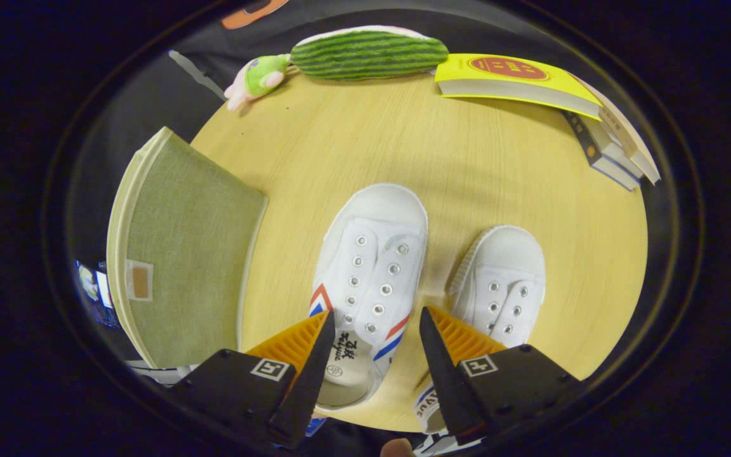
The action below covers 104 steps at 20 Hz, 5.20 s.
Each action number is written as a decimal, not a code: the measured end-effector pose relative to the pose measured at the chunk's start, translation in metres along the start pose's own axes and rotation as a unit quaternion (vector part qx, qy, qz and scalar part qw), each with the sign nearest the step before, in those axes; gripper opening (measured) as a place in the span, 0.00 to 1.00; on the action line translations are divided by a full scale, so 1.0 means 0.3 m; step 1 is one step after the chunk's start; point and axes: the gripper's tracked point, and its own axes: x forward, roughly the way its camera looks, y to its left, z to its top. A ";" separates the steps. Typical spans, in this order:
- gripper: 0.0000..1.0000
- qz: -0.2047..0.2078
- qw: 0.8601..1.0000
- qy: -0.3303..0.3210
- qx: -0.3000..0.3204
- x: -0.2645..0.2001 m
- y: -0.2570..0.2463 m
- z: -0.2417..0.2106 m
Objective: Open the storage box then place both shoes into the box .Put the left shoe in first, then the right shoe, with the right side of both shoes facing outward in a uniform manner.
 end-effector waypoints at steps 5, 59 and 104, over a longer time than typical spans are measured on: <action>0.77 0.054 0.998 0.019 0.039 0.061 0.017 0.000; 0.41 0.287 0.932 -0.001 0.223 -0.187 1.100 0.125; 0.72 -0.005 0.995 0.000 0.099 0.010 -0.396 -0.150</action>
